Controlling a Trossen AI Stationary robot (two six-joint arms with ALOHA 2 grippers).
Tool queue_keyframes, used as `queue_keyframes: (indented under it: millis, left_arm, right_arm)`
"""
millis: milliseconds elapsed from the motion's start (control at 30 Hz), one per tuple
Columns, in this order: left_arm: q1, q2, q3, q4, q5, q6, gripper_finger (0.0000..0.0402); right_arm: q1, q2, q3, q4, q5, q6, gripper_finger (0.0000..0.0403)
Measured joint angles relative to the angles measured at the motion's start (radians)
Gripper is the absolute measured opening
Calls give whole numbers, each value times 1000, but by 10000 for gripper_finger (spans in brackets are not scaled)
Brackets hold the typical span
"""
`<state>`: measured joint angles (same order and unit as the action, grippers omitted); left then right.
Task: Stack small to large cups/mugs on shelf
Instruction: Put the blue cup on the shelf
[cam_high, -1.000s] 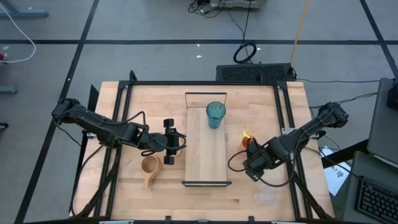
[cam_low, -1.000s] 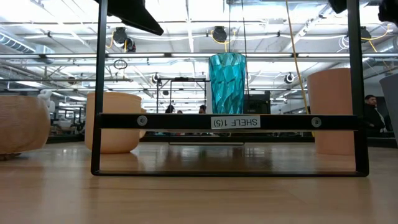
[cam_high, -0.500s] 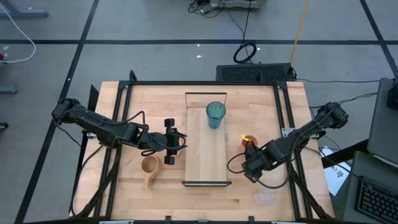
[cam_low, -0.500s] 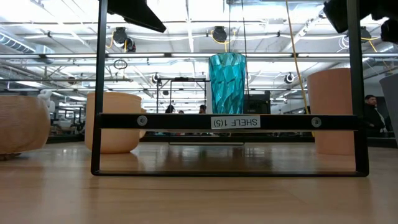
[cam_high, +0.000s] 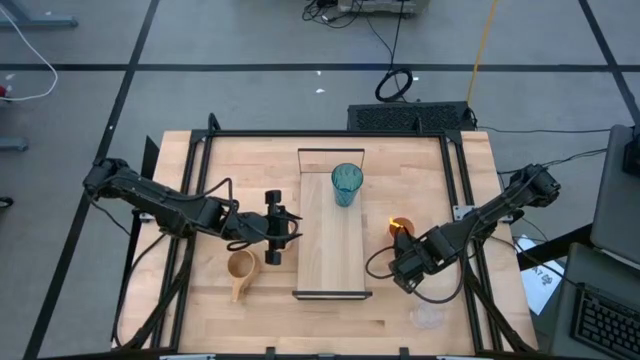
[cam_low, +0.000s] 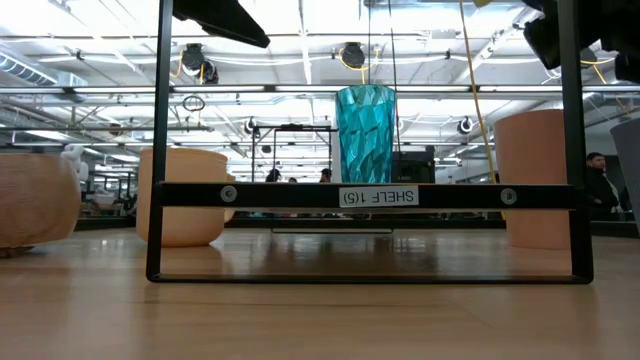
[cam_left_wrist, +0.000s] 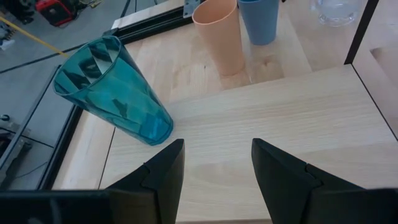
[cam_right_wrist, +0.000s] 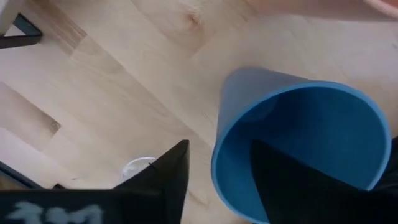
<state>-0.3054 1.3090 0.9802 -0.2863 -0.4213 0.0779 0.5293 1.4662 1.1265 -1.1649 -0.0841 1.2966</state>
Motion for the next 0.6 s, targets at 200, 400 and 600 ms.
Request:
queue_keyframes:
  millis: [200,400,600]
  left_arm:
    - [0,0,0,0,0,0,189]
    - [0,0,0,0,0,0,189]
    - [0,0,0,0,0,0,189]
  right_arm:
    - [0,0,-15,2,0,0,92]
    - [0,0,-15,2,0,9,26]
    - [0,0,16,1,-28,1,7]
